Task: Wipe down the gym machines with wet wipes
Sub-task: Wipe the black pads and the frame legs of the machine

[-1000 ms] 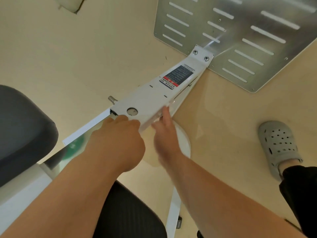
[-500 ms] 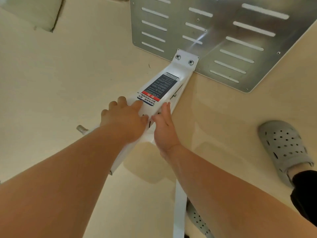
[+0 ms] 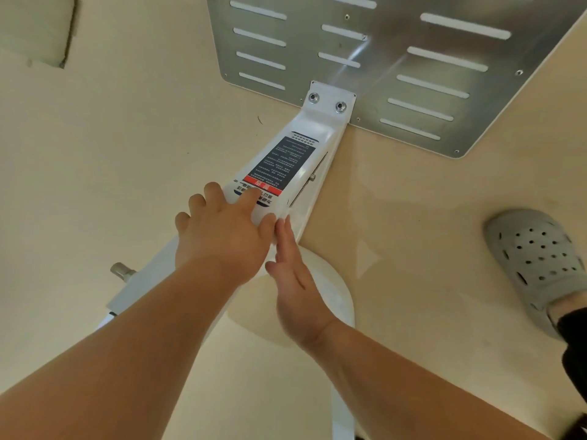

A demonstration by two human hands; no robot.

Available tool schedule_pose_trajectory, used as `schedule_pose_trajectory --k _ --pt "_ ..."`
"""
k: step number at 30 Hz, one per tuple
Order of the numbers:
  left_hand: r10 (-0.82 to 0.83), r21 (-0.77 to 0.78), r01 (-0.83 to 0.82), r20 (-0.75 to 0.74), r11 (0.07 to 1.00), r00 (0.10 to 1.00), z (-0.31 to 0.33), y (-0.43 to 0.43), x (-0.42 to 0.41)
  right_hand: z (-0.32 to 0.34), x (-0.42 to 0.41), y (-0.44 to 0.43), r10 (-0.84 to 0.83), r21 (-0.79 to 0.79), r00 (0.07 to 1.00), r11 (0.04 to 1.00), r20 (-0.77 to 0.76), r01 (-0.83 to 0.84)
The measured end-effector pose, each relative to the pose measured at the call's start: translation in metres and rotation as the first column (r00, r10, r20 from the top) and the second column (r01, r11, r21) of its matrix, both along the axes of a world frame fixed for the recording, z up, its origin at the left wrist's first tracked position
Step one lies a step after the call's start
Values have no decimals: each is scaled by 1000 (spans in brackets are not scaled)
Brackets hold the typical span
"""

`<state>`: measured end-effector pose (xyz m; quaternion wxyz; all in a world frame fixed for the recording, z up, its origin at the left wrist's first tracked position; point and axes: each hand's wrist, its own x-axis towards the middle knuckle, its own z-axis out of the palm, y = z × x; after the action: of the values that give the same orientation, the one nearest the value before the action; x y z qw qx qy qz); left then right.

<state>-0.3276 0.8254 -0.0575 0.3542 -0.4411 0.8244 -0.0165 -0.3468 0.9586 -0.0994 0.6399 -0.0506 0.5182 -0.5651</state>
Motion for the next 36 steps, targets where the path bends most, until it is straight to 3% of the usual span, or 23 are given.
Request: schedule_pose_trajectory --k 9,13,19,23,29,32,36 --pt "-10 -1 10 -7 1000 1000 -5 -2 0 -45 -43 -53 -226 148 971 966 84 212" --pt "-17 -2 17 -6 1000 1000 -4 -2 -1 -18 -14 -28 -179 2 982 984 54 179" --pt "-27 -16 27 -22 1000 999 -6 -2 -1 -27 -7 -27 -177 -40 983 983 44 179" --pt "-21 -10 21 -33 1000 999 -7 -2 3 -47 -38 -54 -247 122 968 963 50 240" --pt "-14 -15 13 -38 1000 999 -3 -1 9 -29 -30 -22 -152 19 983 988 107 150" --pt "-6 -15 5 -39 1000 999 -4 -5 1 -37 -33 -9 -81 31 997 996 19 80" --pt "-5 6 5 -69 1000 998 -33 -24 -44 -64 -66 -18 -132 134 990 981 -49 138"
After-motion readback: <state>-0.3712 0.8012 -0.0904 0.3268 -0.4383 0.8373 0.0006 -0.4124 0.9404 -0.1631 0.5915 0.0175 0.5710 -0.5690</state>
